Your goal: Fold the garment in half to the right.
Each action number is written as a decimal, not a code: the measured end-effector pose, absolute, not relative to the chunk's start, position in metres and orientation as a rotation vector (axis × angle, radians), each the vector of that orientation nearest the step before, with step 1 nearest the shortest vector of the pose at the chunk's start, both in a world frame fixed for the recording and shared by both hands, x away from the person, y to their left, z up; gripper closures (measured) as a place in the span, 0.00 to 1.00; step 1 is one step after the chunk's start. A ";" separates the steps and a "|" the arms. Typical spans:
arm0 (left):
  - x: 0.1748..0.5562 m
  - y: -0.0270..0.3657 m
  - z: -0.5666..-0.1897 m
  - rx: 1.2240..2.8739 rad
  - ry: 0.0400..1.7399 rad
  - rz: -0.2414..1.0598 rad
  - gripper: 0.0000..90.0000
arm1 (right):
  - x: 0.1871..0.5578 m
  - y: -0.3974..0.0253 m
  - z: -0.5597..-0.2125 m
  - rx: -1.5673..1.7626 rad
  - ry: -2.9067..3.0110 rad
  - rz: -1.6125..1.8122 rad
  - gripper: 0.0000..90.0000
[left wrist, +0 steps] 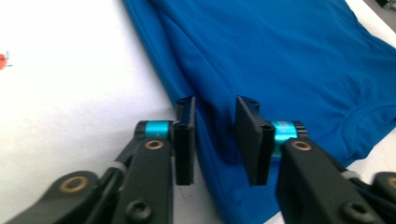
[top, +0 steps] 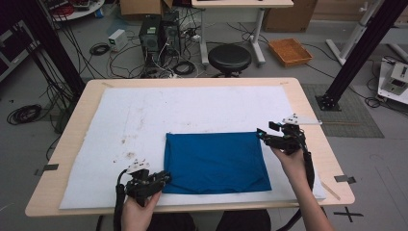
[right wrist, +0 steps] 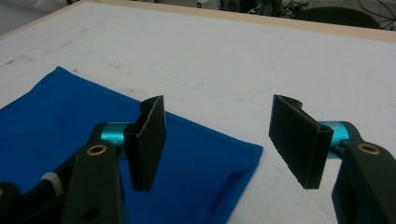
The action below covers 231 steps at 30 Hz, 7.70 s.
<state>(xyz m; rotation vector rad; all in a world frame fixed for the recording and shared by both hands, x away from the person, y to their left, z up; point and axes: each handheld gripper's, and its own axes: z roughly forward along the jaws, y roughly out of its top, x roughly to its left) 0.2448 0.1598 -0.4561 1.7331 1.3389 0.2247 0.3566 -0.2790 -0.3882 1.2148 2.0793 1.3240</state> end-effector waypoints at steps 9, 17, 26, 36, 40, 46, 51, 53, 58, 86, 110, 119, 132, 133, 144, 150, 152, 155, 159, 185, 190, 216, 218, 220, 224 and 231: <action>0.244 0.153 -0.456 1.762 1.333 0.272 0.93 | 0.367 -0.219 -0.390 1.139 2.195 1.335 0.49; 0.245 0.155 -0.457 1.749 1.332 0.262 0.94 | 0.394 -0.140 -0.395 1.105 2.342 1.356 0.60; 0.245 0.158 -0.459 1.734 1.322 0.242 0.94 | 0.425 -0.052 -0.413 1.115 2.487 1.324 0.67; 0.245 0.159 -0.460 1.730 1.317 0.235 0.94 | 0.439 0.013 -0.428 1.061 2.574 1.175 0.74; 0.245 0.159 -0.460 1.732 1.312 0.233 0.94 | 0.440 0.027 -0.432 1.026 2.596 1.106 0.75; 0.245 0.159 -0.460 1.729 1.314 0.239 0.94 | 0.445 0.032 -0.439 0.974 2.611 1.026 0.89; 0.245 0.159 -0.460 1.735 1.308 0.242 0.94 | 0.444 0.029 -0.436 0.952 2.612 1.035 0.97; 0.244 0.159 -0.460 1.735 1.310 0.243 0.94 | 0.442 0.029 -0.432 0.947 2.603 1.056 0.97; 0.244 0.159 -0.458 1.739 1.300 0.245 0.94 | 0.441 0.025 -0.425 0.953 2.592 1.094 0.98; 0.252 0.054 -0.390 1.823 0.957 0.177 0.94 | 0.421 -0.115 -0.357 0.946 2.439 1.401 0.98; 0.283 -0.083 -0.428 1.911 0.863 0.032 0.94 | 0.419 -0.263 -0.384 1.101 2.373 1.169 0.98; 0.281 -0.088 -0.425 1.822 0.766 -0.007 0.61 | 0.420 -0.270 -0.401 1.172 2.289 1.041 0.84; 0.276 0.022 -0.379 1.794 0.738 0.321 0.55 | 0.322 -0.300 -0.402 1.324 2.156 1.293 0.69; 0.276 0.032 -0.378 1.796 0.747 0.356 0.55 | 0.310 -0.300 -0.405 1.327 2.160 1.301 0.67; 0.277 0.129 -0.394 1.754 0.937 0.504 0.52 | 0.239 -0.286 -0.436 1.329 2.281 1.218 0.95; 0.276 0.146 -0.402 1.745 0.974 0.502 0.52 | 0.236 -0.294 -0.439 1.372 2.270 1.189 0.98; 0.276 0.147 -0.402 1.744 0.974 0.500 0.52 | 0.236 -0.297 -0.439 1.378 2.268 1.195 0.94; 0.276 0.149 -0.402 1.747 0.968 0.500 0.52 | 0.241 -0.299 -0.431 1.391 2.219 1.214 0.81; 0.277 0.151 -0.403 1.745 0.971 0.499 0.52 | 0.271 -0.299 -0.410 1.381 2.137 1.219 0.78; 0.282 0.165 -0.415 1.749 1.030 0.488 0.50 | 0.397 -0.279 -0.433 1.437 2.073 1.025 0.97; 0.284 0.167 -0.415 1.743 1.037 0.496 0.50 | 0.395 -0.287 -0.436 1.476 2.029 1.029 0.85; 0.314 0.217 -0.410 1.817 0.971 0.591 0.40 | 0.345 -0.344 -0.411 1.389 1.999 1.323 0.34; 0.314 0.218 -0.411 1.813 0.975 0.593 0.40 | 0.345 -0.341 -0.412 1.376 2.013 1.312 0.34; 0.315 0.219 -0.411 1.815 0.975 0.590 0.40 | 0.345 -0.339 -0.413 1.367 2.027 1.305 0.34; 0.315 0.220 -0.413 1.820 0.975 0.579 0.40 | 0.345 -0.337 -0.412 1.364 2.030 1.303 0.34; 0.316 0.226 -0.415 1.818 0.987 0.571 0.40 | 0.347 -0.339 -0.416 1.380 2.030 1.294 0.34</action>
